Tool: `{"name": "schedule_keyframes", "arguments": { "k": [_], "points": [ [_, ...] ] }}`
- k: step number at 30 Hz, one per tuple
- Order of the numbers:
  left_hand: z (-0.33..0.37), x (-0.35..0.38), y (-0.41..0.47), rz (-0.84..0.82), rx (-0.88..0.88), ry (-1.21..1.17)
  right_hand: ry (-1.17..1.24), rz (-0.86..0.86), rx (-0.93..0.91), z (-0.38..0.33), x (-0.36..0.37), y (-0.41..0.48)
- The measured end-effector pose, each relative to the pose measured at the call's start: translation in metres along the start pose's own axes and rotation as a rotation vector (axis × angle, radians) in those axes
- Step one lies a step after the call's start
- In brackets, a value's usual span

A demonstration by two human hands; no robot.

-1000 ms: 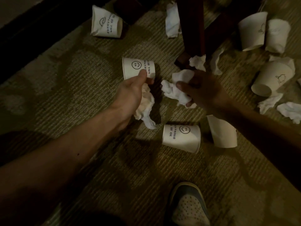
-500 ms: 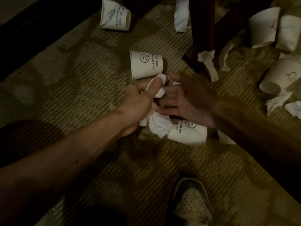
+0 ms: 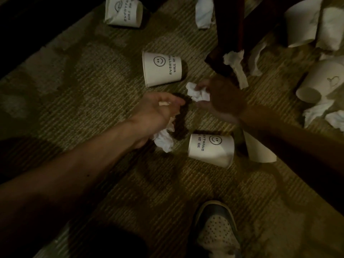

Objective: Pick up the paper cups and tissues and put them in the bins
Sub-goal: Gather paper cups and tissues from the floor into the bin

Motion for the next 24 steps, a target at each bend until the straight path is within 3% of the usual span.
{"name": "schedule_keyframes", "arguments": {
  "k": [6,13,19,24],
  "points": [
    [-0.005,-0.004,0.01,0.092,-0.038,-0.103,-0.118,0.015,0.113,0.013,-0.001,0.005],
    [0.005,0.005,0.005,0.027,0.009,-0.174,0.474,-0.125,0.272,0.011,-0.005,-0.024],
    [0.023,0.025,-0.006,-0.145,0.085,-0.25,0.733,-0.146,0.227,-0.016,0.006,-0.041],
    [0.023,0.016,-0.015,-0.046,0.106,-0.238,0.785,-0.117,0.18,-0.039,0.02,-0.042]
  ]
}}
Point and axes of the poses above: each hand's wrist, its own y-axis towards the middle knuckle, its own x-axis out of the palm, z = x × y, the point moved 7 cm from there along y, towards the middle knuckle, and after that the axes turned 11 degrees about -z, right-handed, at the moved point
